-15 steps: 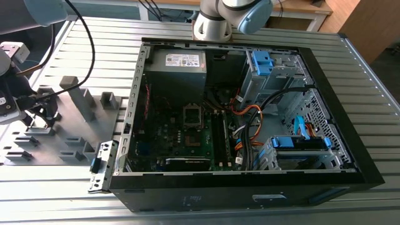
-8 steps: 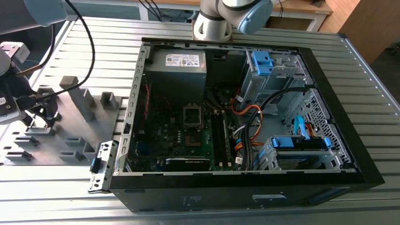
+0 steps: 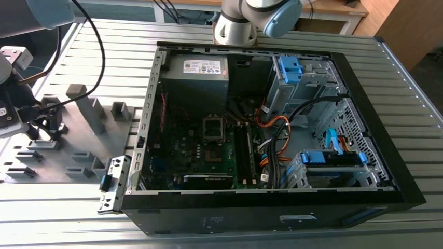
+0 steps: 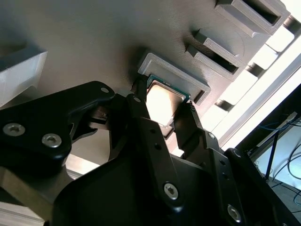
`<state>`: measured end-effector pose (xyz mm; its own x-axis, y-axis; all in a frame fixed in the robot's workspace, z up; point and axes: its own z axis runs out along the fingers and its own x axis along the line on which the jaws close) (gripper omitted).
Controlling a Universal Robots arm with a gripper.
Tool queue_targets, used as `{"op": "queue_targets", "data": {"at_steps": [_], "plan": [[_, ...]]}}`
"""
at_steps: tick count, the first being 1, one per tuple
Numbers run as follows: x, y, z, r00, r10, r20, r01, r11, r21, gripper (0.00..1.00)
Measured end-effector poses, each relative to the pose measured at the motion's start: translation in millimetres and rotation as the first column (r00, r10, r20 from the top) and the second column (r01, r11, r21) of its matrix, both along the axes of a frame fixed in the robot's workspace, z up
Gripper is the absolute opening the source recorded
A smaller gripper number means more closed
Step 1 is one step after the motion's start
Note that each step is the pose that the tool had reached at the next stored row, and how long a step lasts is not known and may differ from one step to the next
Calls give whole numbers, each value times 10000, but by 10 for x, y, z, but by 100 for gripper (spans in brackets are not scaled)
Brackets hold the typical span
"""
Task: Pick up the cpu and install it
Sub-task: 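Pick up the cpu and move it towards the insertion slot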
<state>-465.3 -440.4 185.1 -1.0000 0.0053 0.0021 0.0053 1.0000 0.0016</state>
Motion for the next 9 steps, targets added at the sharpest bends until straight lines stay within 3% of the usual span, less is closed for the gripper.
{"op": "queue_targets", "data": {"at_steps": [9], "plan": [[-1,-1,1,10000,1,2,-1,10000,0,49]]}}
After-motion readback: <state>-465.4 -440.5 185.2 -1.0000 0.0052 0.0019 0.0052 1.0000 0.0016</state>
